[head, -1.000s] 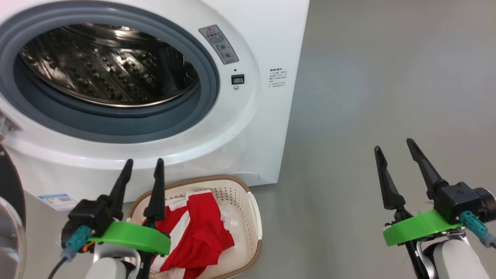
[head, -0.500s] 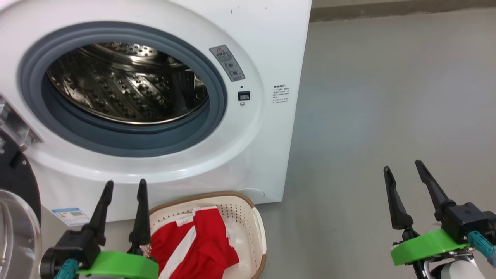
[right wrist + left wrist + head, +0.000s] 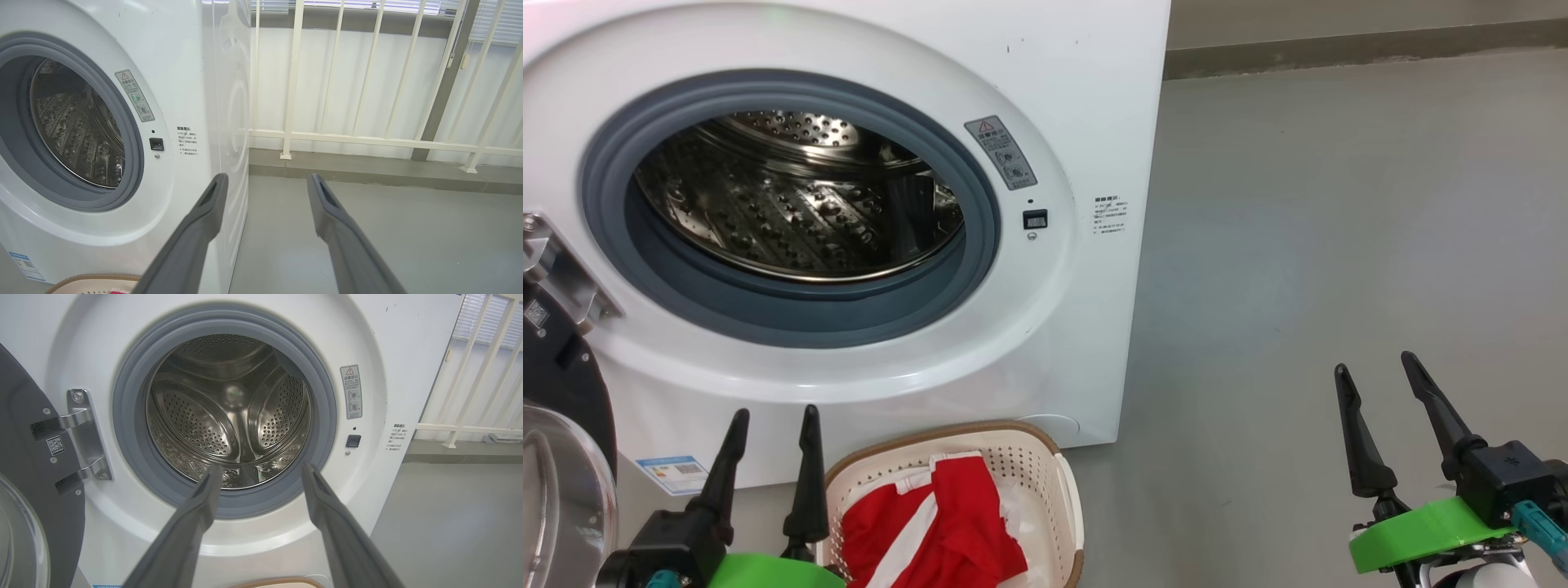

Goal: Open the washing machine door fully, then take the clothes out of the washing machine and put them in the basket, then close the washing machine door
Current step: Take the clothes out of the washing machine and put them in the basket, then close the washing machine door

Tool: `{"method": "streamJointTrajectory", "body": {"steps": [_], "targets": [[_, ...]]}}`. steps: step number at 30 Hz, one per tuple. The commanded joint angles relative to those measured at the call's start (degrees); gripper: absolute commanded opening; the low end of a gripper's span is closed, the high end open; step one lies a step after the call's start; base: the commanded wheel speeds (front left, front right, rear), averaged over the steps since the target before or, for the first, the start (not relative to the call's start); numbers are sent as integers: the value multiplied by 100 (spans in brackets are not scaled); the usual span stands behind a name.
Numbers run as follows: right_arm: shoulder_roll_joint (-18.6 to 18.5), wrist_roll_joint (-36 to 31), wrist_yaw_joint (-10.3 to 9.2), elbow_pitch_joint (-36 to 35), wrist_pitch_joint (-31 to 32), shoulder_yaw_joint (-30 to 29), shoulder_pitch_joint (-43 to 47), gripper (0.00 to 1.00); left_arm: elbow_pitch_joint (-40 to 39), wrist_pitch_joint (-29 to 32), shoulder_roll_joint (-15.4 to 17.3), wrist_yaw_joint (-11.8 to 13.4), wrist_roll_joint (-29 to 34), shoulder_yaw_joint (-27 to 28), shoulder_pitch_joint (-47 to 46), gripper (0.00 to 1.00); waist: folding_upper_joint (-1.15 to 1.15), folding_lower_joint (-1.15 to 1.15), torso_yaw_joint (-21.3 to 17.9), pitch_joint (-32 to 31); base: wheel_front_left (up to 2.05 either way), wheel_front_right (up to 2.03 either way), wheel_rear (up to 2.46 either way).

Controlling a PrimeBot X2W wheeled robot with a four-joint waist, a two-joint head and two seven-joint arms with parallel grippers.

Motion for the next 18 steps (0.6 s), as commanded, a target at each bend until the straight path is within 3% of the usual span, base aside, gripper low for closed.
{"method": "streamJointTrajectory", "body": {"steps": [1,8,18], "targets": [[-45,36,28,-164,-36,116,-24,100,-173,-52,109,58,107,214,-49,100,0,0,1,4,-14,14,0],[-45,28,28,-138,-36,98,-49,100,-216,-52,78,120,140,192,-63,100,0,0,10,57,-68,68,0],[-45,41,28,-131,-36,116,-103,100,-288,-52,61,45,117,170,-125,100,0,0,24,160,-159,159,0]]}}
